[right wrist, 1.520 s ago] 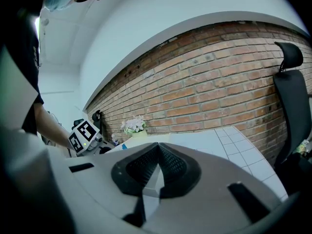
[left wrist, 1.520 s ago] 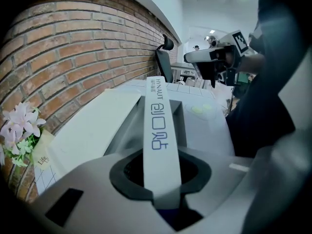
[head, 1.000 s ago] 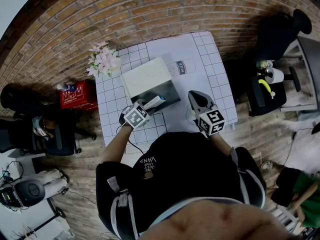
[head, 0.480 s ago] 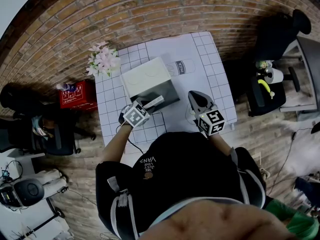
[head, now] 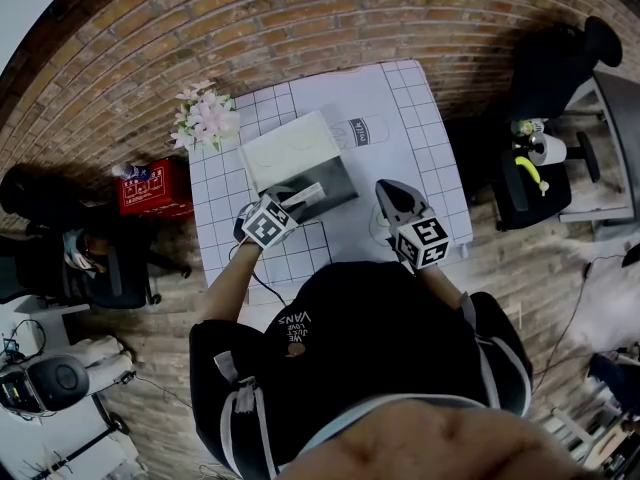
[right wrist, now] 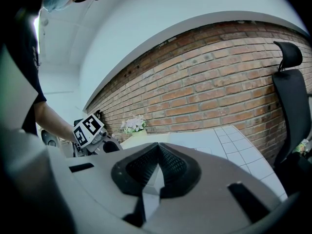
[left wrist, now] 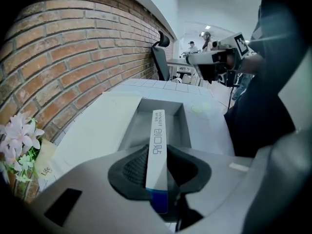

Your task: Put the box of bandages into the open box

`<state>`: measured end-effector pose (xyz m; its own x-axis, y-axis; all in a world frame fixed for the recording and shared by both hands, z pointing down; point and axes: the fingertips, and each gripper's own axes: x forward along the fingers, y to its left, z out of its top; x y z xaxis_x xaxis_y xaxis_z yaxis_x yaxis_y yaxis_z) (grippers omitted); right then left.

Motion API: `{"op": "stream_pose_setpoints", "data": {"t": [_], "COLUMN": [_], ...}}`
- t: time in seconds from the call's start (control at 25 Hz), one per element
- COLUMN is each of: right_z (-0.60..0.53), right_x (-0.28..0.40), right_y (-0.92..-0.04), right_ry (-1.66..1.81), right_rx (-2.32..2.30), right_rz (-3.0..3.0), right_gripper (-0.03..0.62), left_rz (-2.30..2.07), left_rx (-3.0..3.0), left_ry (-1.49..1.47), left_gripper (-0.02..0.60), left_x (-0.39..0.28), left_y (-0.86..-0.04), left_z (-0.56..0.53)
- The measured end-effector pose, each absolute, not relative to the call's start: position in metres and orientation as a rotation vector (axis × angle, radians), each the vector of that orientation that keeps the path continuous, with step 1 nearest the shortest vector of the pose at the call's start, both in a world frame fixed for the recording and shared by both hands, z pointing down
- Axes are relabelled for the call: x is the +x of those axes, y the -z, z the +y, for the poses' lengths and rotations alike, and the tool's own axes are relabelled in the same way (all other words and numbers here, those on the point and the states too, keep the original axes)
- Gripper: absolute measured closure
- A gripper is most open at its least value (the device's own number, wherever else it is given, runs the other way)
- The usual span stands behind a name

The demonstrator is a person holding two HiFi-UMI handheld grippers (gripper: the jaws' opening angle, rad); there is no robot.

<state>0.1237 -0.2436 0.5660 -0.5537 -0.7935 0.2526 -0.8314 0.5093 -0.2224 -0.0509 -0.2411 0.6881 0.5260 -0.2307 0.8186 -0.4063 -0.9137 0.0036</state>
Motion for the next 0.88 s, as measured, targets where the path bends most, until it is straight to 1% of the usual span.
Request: {"op": "stream_pose_setpoints", "data": {"t": [0.32, 0.56, 0.64, 0.72, 0.88], "right_z": [-0.242, -0.241, -0.241, -0.241, -0.239], "right_x": [0.126, 0.129, 0.130, 0.132, 0.133], "right_y": [-0.568, -0.569, -0.569, -0.569, -0.572], "right_ry": [-0.493, -0.494, -0.495, -0.498, -0.507], "right_rx": [1.414, 1.417, 1.420, 1.422, 1.423], "right_rz": [-2.623, -2.618, -2.618, -2.619, -2.614], "right_gripper": [0.597, 0.597, 0.597, 0.597, 0.597], "left_rz": [-0.560, -0.585, -0.596, -0.614, -0.642], "left_rx": [2.560, 2.569, 2.572, 2.571, 2.564], "left_ry": [-1.292, -1.319, -1.328, -1.328, -1.335], "left_gripper": [0.491, 0.486, 0.467, 0.425, 0.422], "left_x": [-0.052, -0.053, -0.054, -0.054, -0.057], "left_y": [-0.683, -0.682, -0.680, -0.681, -0.686], "left_z": [-0.248, -0.256, -0.258, -0.261, -0.264]}}
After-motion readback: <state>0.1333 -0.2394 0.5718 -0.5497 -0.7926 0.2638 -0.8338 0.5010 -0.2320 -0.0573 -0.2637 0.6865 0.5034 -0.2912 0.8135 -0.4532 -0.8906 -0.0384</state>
